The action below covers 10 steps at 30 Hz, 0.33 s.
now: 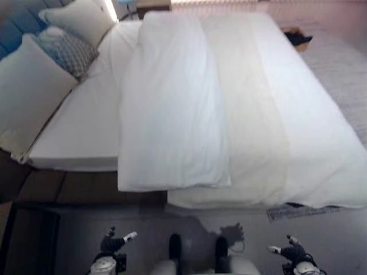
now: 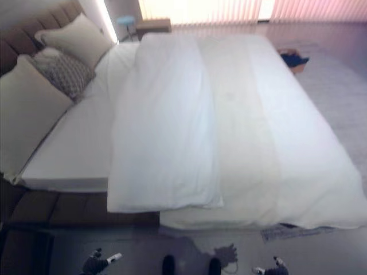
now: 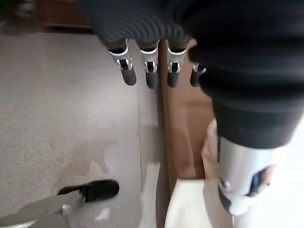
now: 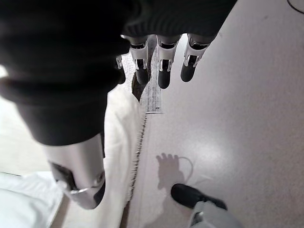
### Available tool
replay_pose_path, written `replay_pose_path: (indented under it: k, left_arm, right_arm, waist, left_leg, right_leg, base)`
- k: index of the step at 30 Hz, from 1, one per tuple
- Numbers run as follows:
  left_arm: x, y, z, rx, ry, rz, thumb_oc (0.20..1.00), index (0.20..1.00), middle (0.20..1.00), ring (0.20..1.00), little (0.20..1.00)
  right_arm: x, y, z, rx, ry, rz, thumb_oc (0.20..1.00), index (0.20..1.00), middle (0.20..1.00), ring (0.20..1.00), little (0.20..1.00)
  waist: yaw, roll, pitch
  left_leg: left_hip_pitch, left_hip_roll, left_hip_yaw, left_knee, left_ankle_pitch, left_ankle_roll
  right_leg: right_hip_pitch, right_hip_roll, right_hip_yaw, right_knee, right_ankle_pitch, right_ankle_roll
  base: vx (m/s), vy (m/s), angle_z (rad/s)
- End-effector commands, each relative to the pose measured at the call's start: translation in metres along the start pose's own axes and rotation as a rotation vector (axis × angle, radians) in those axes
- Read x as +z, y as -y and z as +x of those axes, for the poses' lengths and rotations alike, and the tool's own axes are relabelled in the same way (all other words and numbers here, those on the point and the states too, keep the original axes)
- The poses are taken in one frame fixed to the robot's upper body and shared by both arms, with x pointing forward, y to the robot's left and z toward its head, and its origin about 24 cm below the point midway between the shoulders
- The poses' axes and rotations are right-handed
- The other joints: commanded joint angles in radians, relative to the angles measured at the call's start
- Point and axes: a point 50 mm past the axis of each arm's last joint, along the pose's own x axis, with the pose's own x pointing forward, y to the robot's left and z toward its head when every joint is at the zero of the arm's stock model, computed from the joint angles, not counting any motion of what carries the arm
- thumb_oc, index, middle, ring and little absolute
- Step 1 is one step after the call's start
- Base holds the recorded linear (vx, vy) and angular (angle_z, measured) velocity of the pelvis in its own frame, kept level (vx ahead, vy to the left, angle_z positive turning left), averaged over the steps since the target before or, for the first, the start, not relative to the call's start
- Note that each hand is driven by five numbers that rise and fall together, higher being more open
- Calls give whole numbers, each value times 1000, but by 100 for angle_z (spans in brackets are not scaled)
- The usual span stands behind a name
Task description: Make the bed
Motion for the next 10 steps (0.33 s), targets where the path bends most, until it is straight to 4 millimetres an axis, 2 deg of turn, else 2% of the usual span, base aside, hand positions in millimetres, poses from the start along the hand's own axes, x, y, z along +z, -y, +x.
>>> replay_pose_path:
  k: [1,5,10]
  left_arm:
    - [-1,2,2,-40,-30,103,1000,1000,1000,1000,1000]
    - [-20,19,-5,-127,-95,153,1000,1000,1000,1000,1000]
    - [-32,27,-10,-176,-138,151,1000,1000,1000,1000,1000]
  right_arm:
    - [2,-9,1,51,-25,-52,1000,1000,1000,1000,1000]
    - [-11,-17,-1,103,-83,-141,1000,1000,1000,1000,1000]
    - [-15,-21,-3,134,-101,-162,1000,1000,1000,1000,1000]
  waist:
    - [1,-44,-20]
    - [7,-42,-64]
    - [10,-47,-84]
  left_leg:
    - [38,-84,23,19,-63,16]
    - [84,-84,34,4,-76,19]
    - [110,-84,35,-1,-86,25]
  right_leg:
    - [82,-13,1,-109,27,106]
    - [127,-11,1,-125,24,106]
    - [151,-12,1,-128,19,106]
  base:
    - [80,-12,-6]
    - [69,-8,-3]
    - [37,-2,0]
